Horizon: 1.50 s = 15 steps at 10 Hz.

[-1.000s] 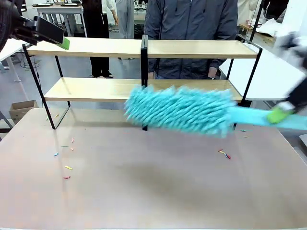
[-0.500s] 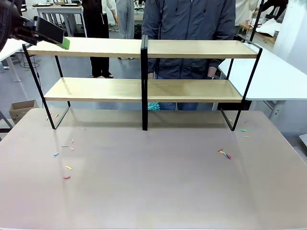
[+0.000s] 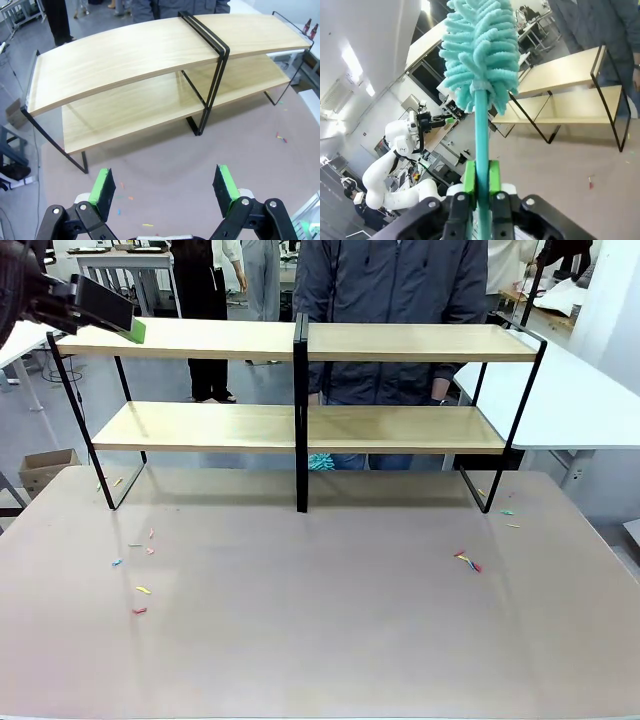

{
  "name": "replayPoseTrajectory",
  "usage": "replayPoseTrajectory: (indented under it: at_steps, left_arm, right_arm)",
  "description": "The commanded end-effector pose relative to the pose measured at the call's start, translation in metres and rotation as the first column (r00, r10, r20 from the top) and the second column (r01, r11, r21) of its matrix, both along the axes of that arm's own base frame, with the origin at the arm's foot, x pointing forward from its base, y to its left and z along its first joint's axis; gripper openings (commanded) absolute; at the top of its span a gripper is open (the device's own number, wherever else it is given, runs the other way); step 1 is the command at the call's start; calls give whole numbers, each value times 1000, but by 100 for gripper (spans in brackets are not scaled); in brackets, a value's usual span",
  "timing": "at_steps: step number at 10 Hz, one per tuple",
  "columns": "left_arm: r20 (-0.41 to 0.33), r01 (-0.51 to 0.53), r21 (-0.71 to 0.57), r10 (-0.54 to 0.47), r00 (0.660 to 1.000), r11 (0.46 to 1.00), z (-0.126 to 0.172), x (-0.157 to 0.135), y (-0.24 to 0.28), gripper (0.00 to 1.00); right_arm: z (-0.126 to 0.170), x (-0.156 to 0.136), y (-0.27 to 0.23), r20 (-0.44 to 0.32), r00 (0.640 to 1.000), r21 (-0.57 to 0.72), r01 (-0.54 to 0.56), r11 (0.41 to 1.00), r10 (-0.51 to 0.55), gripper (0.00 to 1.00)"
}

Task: Clean the shelves.
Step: Clean another randomly selected level of the Shelf with the Duster, then place the Duster on the table.

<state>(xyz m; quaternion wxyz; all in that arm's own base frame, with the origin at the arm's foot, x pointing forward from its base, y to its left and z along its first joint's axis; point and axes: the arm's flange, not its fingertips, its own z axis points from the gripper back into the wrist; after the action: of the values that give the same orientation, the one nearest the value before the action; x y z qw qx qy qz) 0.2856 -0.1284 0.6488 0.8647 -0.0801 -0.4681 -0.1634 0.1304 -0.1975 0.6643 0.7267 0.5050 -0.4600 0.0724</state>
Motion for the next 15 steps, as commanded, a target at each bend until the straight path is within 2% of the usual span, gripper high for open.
replayPoseTrajectory:
  at_steps: [1,9,10,11,12,13,14,15]
  left_arm:
    - [4,1,-5,-1,1000,1000,0,1,1,100]
    - [4,1,-5,-1,1000,1000,0,1,1,100]
    - [0,0,0,0,1000,1000,0,0,0,100]
    - [-223,241,-121,-263,939,963,-8,19,-6,100]
    - [-388,368,-234,-433,814,900,-37,39,-4,100]
    - [-476,359,-336,-486,733,871,-66,52,11,100]
    - [-537,307,-456,-533,654,835,-98,62,33,100]
    - [-515,254,-646,-657,550,719,-136,71,62,100]
  right_arm:
    - [10,-12,2,-33,999,1,9,1000,-9,13]
    - [10,-12,2,-33,999,1,9,1000,-9,13]
    - [0,-5,2,-45,999,-15,7,1000,-8,13]
    - [-3,-18,26,-65,995,-284,-94,954,79,13]
    - [-27,-8,62,-110,982,-435,-184,881,150,13]
    - [-54,1,89,-159,964,-535,-266,802,214,13]
    - [-80,9,111,-227,931,-617,-365,698,286,13]
    - [-109,18,131,-309,876,-665,-477,575,369,13]
